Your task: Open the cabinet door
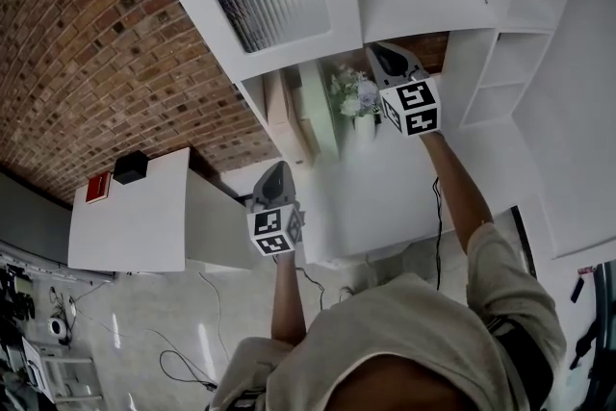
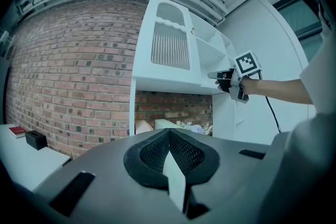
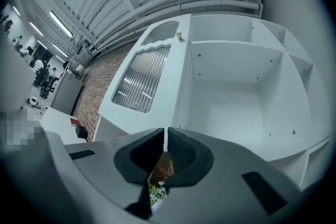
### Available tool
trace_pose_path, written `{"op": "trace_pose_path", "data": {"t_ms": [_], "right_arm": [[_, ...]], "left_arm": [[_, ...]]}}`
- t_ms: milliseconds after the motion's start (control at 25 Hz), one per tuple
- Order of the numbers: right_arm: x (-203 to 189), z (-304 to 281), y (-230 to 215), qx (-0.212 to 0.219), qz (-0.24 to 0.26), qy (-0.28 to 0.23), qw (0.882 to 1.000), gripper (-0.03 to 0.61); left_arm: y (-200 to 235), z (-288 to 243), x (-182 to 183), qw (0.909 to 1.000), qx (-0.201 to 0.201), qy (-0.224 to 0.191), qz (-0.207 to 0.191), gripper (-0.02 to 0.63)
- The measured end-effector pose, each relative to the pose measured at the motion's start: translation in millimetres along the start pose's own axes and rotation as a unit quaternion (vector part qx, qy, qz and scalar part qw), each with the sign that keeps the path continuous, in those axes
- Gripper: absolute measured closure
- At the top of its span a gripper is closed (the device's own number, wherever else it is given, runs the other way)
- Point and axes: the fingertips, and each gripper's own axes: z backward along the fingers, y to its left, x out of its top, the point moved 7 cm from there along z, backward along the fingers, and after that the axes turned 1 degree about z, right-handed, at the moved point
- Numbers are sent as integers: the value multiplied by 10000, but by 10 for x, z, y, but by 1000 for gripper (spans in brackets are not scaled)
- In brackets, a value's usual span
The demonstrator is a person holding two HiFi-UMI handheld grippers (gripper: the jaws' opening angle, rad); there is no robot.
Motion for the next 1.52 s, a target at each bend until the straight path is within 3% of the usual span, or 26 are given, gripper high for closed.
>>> {"op": "trace_pose_path", "data": {"t_ms": [160,400,600,840,1120,1520], "right_arm": [[155,-174,-86,104,18,-113,9999,495],[187,-418,-102,476,-78,-113,9988,288],[226,-611,-65,558,-235,-112,9981,236],[193,-737,-12,732,-378,-79,9966,251],[197,-692,30,428,-366,-58,9984,275],[247,-440,57,318,-377,-83,9987,327]], "left_arm": [[54,20,6,10000,67,-16,3,586],[78,26,71,9999,90,-114,0,586],[117,92,82,9998,164,-106,0,586],[189,196,83,9993,329,-143,40,586],[180,318,64,9986,494,-158,89,586],[-8,421,0,9981,582,-83,192,586]]}}
